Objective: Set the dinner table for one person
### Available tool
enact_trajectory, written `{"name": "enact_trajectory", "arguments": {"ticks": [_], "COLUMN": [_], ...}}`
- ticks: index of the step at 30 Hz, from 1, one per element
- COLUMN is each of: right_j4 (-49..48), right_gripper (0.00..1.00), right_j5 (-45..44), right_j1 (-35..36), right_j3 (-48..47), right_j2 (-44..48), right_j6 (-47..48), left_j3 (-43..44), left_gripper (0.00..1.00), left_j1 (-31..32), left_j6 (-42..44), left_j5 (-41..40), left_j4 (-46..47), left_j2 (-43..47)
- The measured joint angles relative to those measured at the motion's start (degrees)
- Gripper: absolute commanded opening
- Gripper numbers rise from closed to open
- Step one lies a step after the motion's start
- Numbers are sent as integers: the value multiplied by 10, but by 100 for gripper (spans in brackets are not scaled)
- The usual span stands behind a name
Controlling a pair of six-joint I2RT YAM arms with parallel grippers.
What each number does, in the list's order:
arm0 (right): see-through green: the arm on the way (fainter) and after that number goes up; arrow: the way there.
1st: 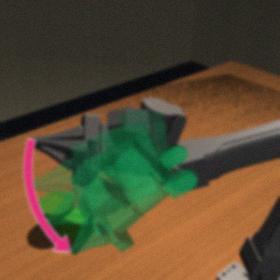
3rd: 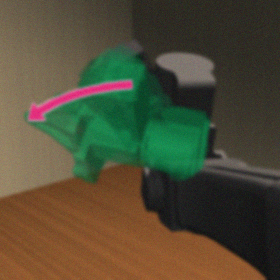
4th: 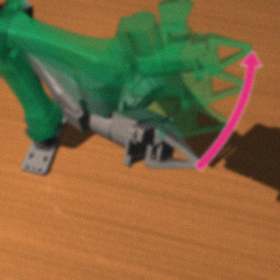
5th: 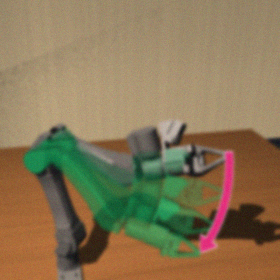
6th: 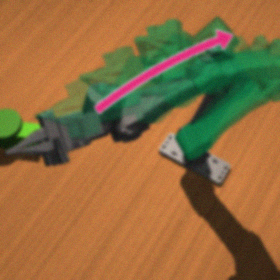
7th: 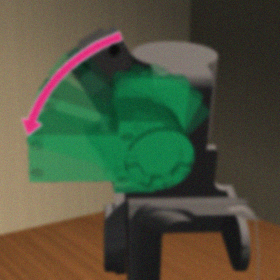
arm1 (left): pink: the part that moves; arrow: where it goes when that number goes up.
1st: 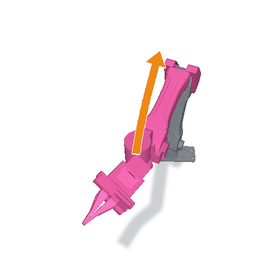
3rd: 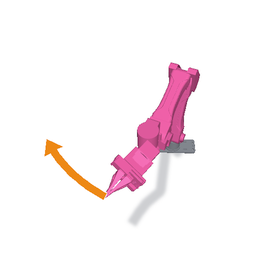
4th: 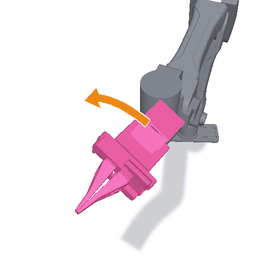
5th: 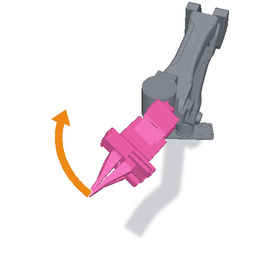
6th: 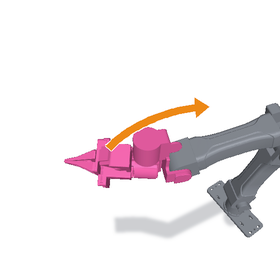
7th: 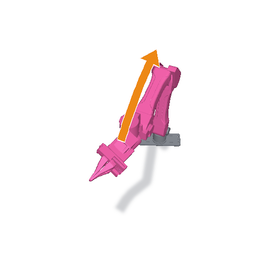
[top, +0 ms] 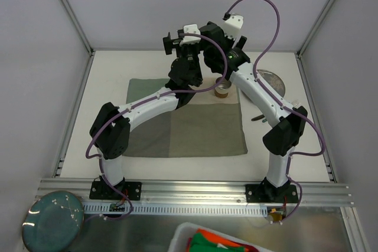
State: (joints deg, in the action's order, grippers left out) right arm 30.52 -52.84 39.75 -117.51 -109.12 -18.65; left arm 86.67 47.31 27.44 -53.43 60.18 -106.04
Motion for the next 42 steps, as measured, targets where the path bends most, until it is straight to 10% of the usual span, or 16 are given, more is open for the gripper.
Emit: {"name": "enact_trajectory", "arguments": {"ticks": [42], "right_j4": [74], "right_gripper": [97], "right_j5": [66], "right_j1": [-4], "right_j3": [-51], "right_j2": [-36], "right_j6": [-47], "left_j3": [-31], "left_gripper": [99], "left_j1": [-2], "left_j6": [3], "left_j5": [-42], "left_j4": [-40], "left_j2": [19]}}
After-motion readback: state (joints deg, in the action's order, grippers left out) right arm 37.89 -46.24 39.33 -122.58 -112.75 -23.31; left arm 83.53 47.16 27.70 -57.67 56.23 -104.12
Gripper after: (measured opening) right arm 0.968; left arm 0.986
